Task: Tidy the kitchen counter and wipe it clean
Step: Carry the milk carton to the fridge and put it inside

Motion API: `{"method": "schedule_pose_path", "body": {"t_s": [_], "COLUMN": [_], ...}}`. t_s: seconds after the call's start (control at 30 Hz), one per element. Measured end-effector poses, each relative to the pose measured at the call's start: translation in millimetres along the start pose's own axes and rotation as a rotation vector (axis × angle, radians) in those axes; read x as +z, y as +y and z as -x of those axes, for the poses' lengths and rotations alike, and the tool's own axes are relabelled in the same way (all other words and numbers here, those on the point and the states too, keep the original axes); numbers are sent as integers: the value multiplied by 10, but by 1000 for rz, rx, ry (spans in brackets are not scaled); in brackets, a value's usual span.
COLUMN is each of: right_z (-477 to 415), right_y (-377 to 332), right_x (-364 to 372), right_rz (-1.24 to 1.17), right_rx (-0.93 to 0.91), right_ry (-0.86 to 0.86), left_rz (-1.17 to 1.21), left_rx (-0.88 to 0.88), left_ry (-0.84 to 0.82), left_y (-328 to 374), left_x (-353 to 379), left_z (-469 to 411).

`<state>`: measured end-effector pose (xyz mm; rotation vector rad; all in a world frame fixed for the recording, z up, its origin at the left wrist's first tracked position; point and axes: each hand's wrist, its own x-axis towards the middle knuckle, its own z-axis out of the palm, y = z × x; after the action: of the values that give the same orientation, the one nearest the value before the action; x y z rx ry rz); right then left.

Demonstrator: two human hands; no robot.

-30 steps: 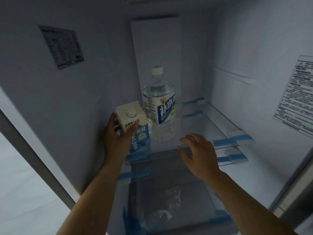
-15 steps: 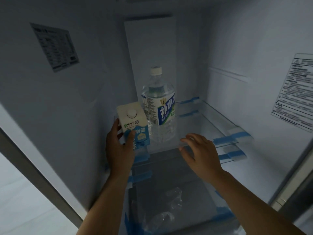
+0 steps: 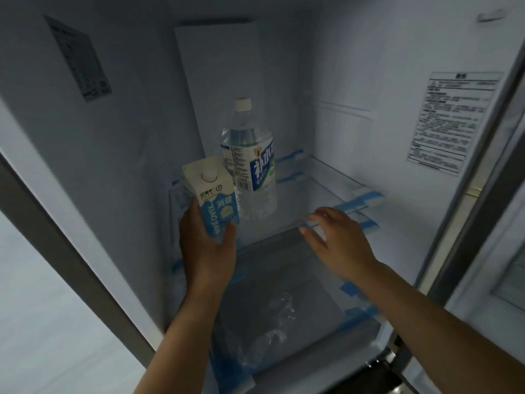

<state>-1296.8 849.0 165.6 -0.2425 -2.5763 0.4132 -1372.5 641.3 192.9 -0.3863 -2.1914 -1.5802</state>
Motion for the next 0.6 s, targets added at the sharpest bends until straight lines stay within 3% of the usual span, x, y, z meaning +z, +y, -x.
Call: {"method": "schedule_pose_path", "body": {"t_s": [0.27, 0.47, 0.6], "right_z": [759, 1536, 2071], "right_y": [118, 170, 312], "right_x": [-882, -1672, -2093], "right_rz": [88, 189, 321], "right_rx": [149, 247, 366], "right_ry": [194, 295, 331], "left_rz": [4, 176, 272], "left_rx": [223, 226, 423], "left_ry": [-139, -515, -728], "left_y": [310, 792, 1178], "left_x": [5, 537, 940], "left_z": [435, 859, 1314]}}
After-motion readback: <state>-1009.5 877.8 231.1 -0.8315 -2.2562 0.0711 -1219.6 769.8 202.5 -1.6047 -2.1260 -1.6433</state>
